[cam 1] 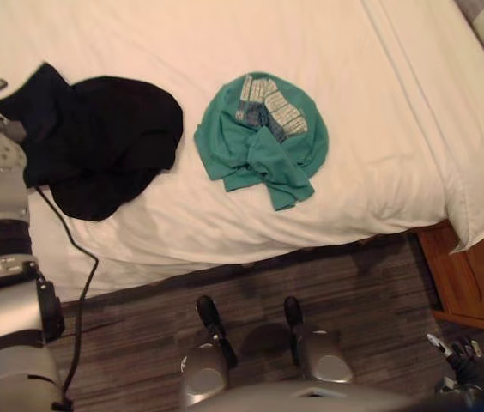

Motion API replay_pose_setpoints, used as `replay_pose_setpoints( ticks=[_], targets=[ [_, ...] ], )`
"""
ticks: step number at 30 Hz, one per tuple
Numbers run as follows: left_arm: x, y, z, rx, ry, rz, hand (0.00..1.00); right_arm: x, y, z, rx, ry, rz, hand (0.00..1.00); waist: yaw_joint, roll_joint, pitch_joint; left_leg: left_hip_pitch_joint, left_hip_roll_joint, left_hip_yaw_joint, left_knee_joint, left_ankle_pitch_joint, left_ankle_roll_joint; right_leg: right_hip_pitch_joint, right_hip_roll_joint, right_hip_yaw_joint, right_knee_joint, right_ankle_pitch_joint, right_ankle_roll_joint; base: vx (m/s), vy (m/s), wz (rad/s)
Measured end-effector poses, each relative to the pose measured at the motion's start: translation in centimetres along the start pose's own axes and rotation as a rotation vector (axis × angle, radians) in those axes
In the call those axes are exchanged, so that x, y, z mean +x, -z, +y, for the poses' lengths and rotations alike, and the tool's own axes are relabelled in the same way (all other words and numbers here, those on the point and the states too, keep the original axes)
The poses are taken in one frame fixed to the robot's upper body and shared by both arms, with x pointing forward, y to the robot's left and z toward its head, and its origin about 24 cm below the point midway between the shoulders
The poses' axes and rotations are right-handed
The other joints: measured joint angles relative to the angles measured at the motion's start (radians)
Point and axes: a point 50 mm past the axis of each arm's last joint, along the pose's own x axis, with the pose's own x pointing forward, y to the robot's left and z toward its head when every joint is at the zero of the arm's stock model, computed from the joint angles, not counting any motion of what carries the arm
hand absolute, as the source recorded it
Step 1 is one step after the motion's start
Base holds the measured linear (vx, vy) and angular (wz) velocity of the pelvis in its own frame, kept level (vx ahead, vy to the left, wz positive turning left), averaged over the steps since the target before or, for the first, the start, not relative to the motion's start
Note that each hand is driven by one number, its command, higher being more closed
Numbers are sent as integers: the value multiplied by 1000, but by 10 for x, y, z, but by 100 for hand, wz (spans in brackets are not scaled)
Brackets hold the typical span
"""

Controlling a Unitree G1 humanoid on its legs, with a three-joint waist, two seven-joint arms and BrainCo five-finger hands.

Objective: Tidy the bed and pick cloth on bed and put in laundry

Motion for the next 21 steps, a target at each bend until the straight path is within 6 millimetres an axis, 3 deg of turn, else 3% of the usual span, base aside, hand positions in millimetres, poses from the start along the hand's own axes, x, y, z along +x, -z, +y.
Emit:
replay_pose_setpoints(
  ticks=[7,13,17,21],
  targets=[
    [-3,-5,-9,10,0,62,0,5,-20,14,22,-86,-105,0,9,-13,91,-150,60,-6,154,-48,3,-108,29,-4,58,3,3,-40,-17,3],
    [-16,0,-26,-293,34,235,0,6,-31,17,63,-126,-174,0,6,-20,150,-252,79,-27,219,-61,11,-177,38,-14,70,-6,-8,-77,-29,3],
    [-15,-7,-24,-304,15,212,0,9,-43,28,141,-201,-226,0,3,-47,181,-323,106,-36,275,-69,14,-220,46,-36,70,-18,-21,-89,-43,0],
    [-12,-11,-17,-161,-19,171,0,9,-47,29,203,-255,-246,0,1,-48,182,-369,113,-42,292,-65,19,-256,49,-43,70,-18,-21,-41,-15,2]
  ],
)
